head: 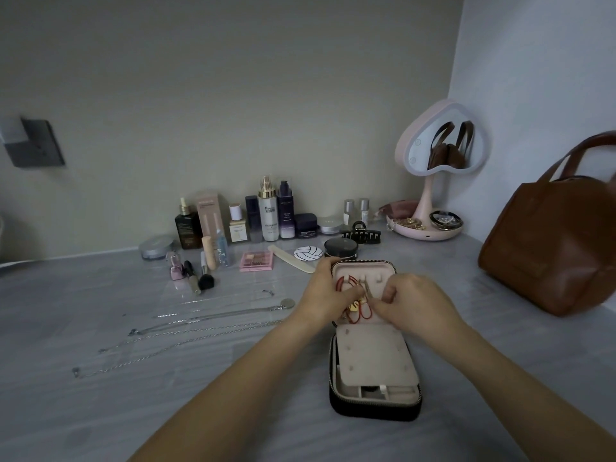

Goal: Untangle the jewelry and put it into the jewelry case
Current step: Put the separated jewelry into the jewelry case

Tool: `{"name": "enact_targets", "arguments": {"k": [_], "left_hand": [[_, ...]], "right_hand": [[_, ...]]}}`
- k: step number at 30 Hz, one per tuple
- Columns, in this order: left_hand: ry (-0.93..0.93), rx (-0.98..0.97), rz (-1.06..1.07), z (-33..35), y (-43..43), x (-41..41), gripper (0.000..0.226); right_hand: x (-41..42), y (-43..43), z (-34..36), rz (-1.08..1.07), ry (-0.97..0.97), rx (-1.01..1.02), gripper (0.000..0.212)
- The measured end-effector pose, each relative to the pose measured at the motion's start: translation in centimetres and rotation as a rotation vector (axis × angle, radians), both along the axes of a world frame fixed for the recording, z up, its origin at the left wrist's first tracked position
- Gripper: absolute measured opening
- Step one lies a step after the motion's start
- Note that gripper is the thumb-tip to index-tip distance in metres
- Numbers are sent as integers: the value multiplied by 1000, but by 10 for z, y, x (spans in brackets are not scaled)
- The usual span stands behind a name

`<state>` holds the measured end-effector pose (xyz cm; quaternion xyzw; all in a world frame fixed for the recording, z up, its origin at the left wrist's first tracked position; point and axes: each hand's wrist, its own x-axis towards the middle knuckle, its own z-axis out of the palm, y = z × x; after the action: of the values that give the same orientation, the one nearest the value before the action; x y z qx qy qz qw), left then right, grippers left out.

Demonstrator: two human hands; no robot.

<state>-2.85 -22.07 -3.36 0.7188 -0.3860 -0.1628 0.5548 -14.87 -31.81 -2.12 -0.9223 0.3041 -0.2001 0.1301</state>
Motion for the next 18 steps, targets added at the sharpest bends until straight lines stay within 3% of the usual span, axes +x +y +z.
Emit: {"name": "enact_targets", "arguments": {"k": [12,15,18], "left_hand": [[-46,132,-6,3,35,4,74],[-102,198,-29,2,57,15,62],[-243,284,-58,3,87,36,35]], "right_hand": [[-1,19,13,57,28,-31,25],[7,34,17,109,29,-41,23],[21,49,21,180,77,-29,24]]}}
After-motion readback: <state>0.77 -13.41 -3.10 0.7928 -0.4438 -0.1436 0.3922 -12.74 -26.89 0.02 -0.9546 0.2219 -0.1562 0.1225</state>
